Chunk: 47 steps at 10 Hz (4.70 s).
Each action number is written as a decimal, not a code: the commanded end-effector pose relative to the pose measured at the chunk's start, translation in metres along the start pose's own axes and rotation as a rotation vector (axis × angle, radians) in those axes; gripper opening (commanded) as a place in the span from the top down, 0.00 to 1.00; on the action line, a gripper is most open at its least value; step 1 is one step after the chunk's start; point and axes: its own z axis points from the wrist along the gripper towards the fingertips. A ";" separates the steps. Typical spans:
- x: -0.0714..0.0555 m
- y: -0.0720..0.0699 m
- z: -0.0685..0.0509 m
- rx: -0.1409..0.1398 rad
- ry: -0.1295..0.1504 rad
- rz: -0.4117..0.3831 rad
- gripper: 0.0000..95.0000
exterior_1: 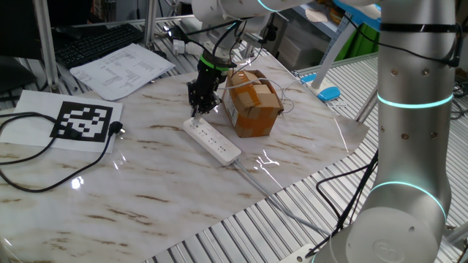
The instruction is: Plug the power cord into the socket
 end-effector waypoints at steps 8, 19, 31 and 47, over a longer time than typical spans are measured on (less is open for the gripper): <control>-0.004 -0.001 0.006 -0.020 -0.028 -0.038 1.00; -0.007 0.000 0.011 -0.054 -0.040 -0.045 1.00; -0.004 0.000 0.009 -0.065 -0.029 -0.015 1.00; -0.004 0.003 -0.006 -0.081 -0.052 -0.022 0.80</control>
